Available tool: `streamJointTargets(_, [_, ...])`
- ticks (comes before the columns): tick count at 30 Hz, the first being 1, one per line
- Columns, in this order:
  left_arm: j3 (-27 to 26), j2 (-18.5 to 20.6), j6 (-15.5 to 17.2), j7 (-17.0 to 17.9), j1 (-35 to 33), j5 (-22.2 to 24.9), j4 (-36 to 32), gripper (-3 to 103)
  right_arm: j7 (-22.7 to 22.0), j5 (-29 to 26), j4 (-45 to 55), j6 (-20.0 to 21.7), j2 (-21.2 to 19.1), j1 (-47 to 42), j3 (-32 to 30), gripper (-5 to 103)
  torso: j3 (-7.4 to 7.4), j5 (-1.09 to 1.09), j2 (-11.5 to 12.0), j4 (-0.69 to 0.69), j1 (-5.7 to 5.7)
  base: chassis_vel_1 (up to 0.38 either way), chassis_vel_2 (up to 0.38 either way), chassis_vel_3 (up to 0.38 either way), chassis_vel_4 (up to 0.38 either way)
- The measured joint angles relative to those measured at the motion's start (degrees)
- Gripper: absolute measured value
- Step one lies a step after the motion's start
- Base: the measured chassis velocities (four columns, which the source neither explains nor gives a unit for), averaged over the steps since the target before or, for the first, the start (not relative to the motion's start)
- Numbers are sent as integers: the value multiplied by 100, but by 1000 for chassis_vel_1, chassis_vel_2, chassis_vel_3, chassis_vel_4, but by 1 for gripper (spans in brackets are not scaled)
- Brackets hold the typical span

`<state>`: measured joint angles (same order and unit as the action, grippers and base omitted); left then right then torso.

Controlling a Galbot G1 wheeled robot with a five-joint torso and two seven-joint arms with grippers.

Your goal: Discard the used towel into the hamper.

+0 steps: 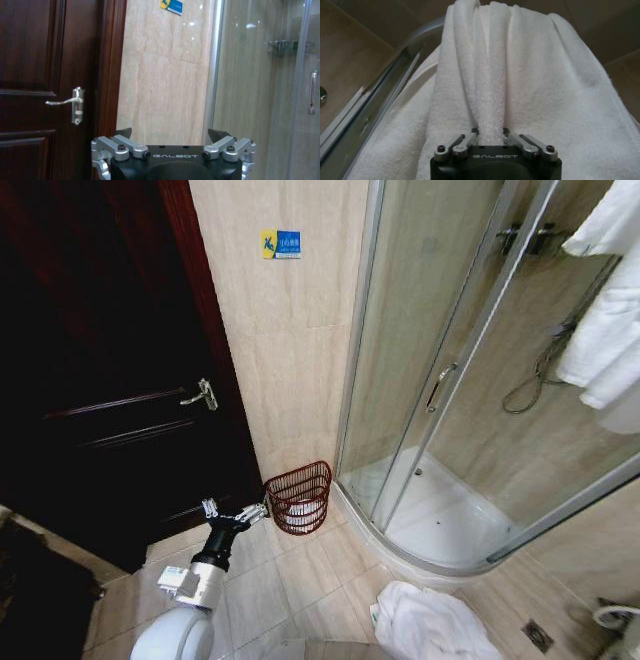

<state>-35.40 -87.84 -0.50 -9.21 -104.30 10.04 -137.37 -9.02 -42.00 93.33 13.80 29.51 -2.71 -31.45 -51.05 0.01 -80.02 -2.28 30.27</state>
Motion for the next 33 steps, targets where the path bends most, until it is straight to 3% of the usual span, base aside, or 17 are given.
streamJointTargets(1, [0, 0, 0, 0, 0, 0, 0, 99, 0, 0, 0, 0, 0, 0, 0, 21, 0, 0, 0, 0, 0, 0, 0, 0, 0])
streamJointTargets(4, [0, 0, 0, 0, 0, 0, 0, 99, 36, -30, 61, 25, -62, -106, -83, 9, 0, -2, 0, 0, 0, 0, 0, 0, 0])
streamJointTargets(11, [0, 0, 0, 0, 0, 0, 0, 99, 98, -81, 163, 0, -162, -302, -249, 6, 0, -1, -1, 0, 0, 0, 0, 0, 0])
streamJointTargets(13, [0, 0, 0, 0, 0, 0, 0, 99, 118, -179, 291, -176, -256, -575, -461, 6, 0, -1, -1, -1, 0, 0, 0, 0, 0])
streamJointTargets(19, [0, 2, 0, 0, 0, 0, 0, 99, 153, -423, 791, -522, -582, -1696, -1365, 6, 1, -1, -1, 3, 0, 0, 0, 0, 0])
streamJointTargets(25, [0, 0, 0, 0, 0, 0, 0, 99, 19, -645, 1225, -561, -758, -2577, -2024, 6, 1, -3, -1, -2, 0, 0, 0, 0, 0])
streamJointTargets(27, [0, 1, 0, 0, 0, 0, 0, 99, -19, -753, 1470, -558, -806, -3142, -2523, 6, 0, -4, -1, -2, 0, 0, 0, 0, 0])
streamJointTargets(31, [0, 0, 0, 0, 0, 0, 0, 99, -40, -889, 1935, -605, -645, -4307, -3478, 6, 1, -7, -2, 3, -1, 0, 0, 0, 0])
streamJointTargets(33, [0, 1, 0, 0, 0, 0, 0, 99, -57, -1000, 2231, -628, -370, -4799, -3807, 6, 1, 7, -1, 3, -1, 0, 0, 0, 0])
